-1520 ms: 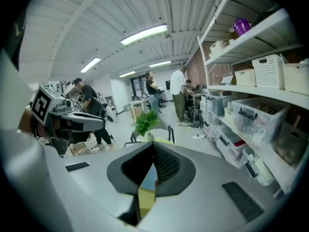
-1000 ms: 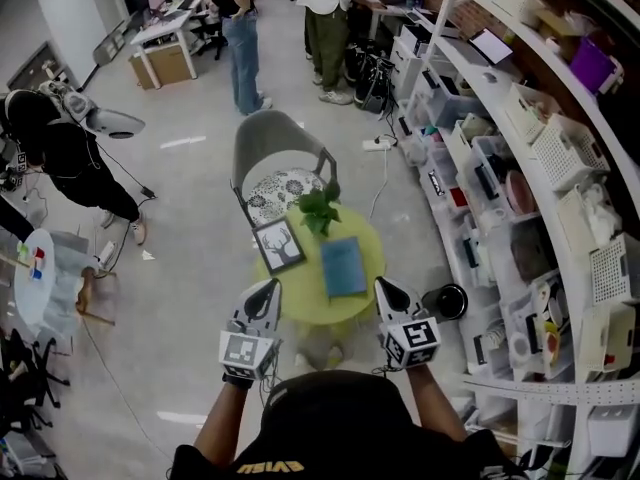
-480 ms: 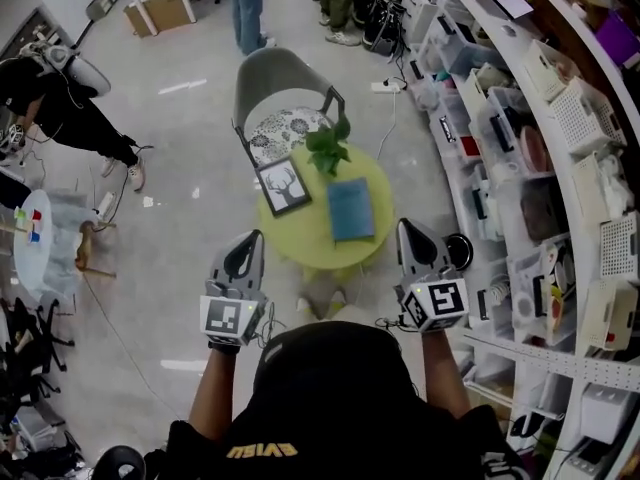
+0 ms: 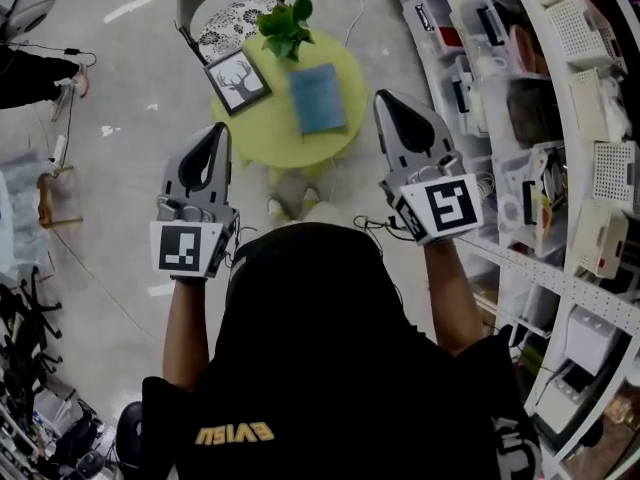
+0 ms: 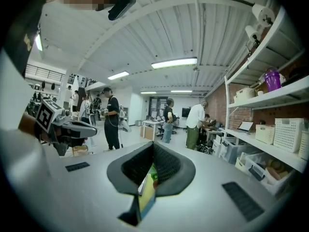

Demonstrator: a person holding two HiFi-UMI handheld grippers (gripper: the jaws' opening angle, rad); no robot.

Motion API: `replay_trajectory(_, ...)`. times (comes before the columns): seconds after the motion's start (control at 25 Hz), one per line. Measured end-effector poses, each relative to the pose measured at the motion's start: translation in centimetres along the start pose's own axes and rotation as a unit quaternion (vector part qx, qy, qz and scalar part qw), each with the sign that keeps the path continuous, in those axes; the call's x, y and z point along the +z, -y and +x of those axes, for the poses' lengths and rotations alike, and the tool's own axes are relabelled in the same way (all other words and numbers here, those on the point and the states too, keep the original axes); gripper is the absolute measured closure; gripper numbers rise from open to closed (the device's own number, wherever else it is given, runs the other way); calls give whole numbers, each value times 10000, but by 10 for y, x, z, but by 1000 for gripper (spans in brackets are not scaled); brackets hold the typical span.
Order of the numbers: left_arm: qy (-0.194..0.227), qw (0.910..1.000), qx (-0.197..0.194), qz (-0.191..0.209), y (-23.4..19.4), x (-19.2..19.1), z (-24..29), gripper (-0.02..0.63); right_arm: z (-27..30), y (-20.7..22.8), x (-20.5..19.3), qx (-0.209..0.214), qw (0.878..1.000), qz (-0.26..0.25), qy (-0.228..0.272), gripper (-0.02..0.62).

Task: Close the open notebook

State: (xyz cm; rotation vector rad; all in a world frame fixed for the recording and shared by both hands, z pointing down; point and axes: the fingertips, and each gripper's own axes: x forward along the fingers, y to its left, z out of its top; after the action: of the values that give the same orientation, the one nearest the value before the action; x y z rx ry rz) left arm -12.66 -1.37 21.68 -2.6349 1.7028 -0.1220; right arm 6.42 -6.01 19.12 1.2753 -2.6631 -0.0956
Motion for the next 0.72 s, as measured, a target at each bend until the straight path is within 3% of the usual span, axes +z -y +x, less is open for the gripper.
replay_trajectory(0.36,-119,9998,-123,-54,6,-9,18,589,23,6,-3,154,9999,-4,-37,594)
replay_trajectory(0.52,-154,9993,-220,265,8,-10,25,589,27,11,-11,34,9998,154,-111,594)
replay_trajectory(0.72,-287,9986,-320,294,9,-14,29,588,47,1,-12,247,9993,-65,-270,594)
